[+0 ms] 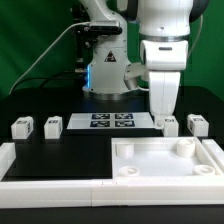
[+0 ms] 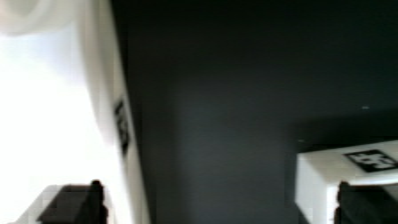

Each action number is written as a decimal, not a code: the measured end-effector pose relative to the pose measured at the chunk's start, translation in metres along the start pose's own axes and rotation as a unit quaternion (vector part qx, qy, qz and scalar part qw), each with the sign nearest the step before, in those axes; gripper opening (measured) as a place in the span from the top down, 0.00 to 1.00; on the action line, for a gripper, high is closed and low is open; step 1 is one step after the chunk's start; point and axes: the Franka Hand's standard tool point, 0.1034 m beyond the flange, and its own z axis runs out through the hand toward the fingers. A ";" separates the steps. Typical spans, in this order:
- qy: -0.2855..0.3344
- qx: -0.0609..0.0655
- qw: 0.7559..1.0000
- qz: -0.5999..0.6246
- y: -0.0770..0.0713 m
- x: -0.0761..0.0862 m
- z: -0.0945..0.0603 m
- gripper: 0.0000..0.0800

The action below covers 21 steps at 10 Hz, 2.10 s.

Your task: Assemble one leg

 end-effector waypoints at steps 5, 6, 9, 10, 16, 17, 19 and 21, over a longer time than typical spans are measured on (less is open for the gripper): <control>0.001 0.003 0.991 0.132 -0.002 0.000 0.002 0.19; 0.000 0.003 0.986 0.167 -0.002 0.000 0.002 0.19; 0.003 0.010 0.929 0.371 -0.007 0.005 0.004 0.19; 0.002 0.012 0.910 0.415 -0.010 0.010 0.005 0.19; 0.001 0.027 0.789 0.614 -0.032 0.065 0.008 0.19; 0.002 0.027 0.780 0.625 -0.034 0.077 0.009 0.19; 0.003 0.029 0.762 0.647 -0.036 0.098 0.011 0.19; 0.001 0.030 0.766 0.643 -0.037 0.099 0.011 0.19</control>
Offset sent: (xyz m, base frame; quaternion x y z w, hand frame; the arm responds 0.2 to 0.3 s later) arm 0.0000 0.0000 0.0000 0.0000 0.0000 0.1790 0.9838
